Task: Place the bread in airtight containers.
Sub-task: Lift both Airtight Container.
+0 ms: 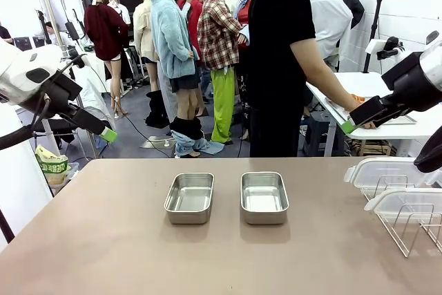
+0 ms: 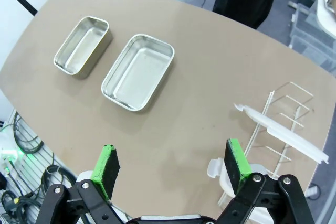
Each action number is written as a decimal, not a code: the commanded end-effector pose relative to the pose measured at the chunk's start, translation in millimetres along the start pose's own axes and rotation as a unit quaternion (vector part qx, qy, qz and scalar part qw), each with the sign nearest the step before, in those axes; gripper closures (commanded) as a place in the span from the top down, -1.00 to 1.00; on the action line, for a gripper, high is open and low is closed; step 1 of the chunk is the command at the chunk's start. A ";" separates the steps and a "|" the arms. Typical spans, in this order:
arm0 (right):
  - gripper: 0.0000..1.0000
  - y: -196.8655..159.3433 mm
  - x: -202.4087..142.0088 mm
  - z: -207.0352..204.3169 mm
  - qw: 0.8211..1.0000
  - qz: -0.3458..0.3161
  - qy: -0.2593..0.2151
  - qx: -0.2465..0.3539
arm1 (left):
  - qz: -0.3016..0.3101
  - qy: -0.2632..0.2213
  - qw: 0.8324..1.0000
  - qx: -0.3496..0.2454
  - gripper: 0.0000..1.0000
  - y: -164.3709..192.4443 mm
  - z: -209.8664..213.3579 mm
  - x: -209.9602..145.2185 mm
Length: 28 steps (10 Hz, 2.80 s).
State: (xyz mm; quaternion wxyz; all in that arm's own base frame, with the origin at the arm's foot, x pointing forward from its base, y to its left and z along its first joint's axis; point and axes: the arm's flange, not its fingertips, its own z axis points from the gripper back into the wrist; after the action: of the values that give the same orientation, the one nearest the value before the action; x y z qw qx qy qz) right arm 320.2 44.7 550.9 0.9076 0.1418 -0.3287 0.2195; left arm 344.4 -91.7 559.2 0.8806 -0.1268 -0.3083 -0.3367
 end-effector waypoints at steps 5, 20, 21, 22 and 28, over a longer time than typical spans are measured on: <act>1.00 0.0 0.4 -0.3 1.000 0.000 -0.003 0.005 | 0.000 -0.002 1.000 -0.007 1.00 1.4 -0.4 -0.3; 1.00 0.0 0.4 -0.3 1.000 0.000 -0.003 0.005 | 0.000 -0.002 1.000 -0.007 1.00 1.4 -0.4 -0.3; 1.00 0.0 0.4 -0.3 1.000 0.000 -0.003 0.005 | 0.000 -0.002 1.000 -0.007 1.00 1.4 -0.4 -0.3; 1.00 0.0 0.4 -0.3 1.000 0.000 -0.003 0.005 | 0.000 -0.002 1.000 -0.007 1.00 1.4 -0.4 -0.3; 1.00 0.0 0.4 -0.3 1.000 0.000 -0.003 0.005 | 0.000 -0.002 1.000 -0.007 1.00 1.4 -0.4 -0.3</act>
State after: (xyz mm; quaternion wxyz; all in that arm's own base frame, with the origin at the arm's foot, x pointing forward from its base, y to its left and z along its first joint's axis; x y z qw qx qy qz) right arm 320.2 44.8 550.9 0.9076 0.1417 -0.3287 0.2196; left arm 344.4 -91.9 559.3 0.8806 -0.1269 -0.3083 -0.3368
